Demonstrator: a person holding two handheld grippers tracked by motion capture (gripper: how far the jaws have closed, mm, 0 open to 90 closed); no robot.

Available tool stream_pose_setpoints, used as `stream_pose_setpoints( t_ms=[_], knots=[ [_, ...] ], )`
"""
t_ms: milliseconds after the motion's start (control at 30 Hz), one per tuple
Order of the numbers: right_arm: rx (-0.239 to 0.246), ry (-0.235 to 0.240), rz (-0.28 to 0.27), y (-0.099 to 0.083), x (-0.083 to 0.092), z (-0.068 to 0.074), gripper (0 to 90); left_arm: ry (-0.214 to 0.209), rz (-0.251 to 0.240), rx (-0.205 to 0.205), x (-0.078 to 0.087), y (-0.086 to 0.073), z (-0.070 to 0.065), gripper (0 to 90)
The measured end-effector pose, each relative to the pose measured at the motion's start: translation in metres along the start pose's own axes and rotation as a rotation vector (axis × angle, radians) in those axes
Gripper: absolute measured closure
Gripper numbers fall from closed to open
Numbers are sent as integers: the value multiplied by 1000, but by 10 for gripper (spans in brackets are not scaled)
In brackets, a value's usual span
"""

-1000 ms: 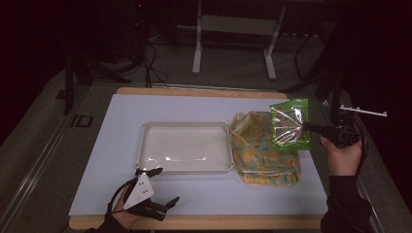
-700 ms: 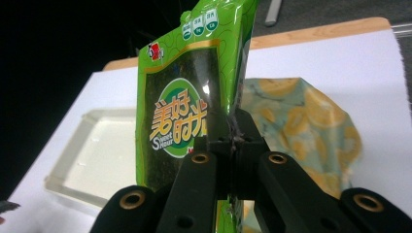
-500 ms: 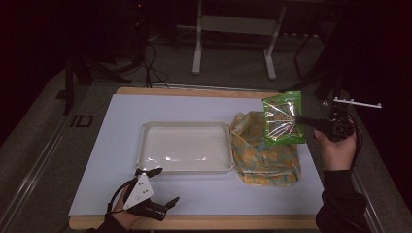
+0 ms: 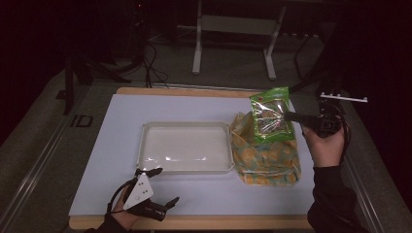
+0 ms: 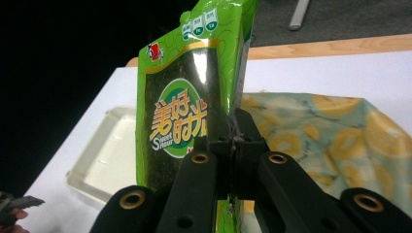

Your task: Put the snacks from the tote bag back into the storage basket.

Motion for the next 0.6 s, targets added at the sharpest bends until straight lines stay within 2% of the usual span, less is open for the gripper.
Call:
stream_pose_setpoints(
  t_ms=[333, 600],
  knots=[
    [9, 53, 24, -3, -22, 21, 889, -1, -2, 1, 0, 0, 0, 13],
    [-10, 100, 31, -6, -42, 36, 890, 0, -7, -1, 1, 1, -1, 13]
  ],
)
Point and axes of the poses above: each handheld gripper's, and its own axes: x roughly backward along the jaws, y roughly out of its top, z roughly to its left, the point moved 5 cm from there along -x, roughly forward along the jaws, and after that the axes turned 6 degrees about -x, right-handed, at the moved point
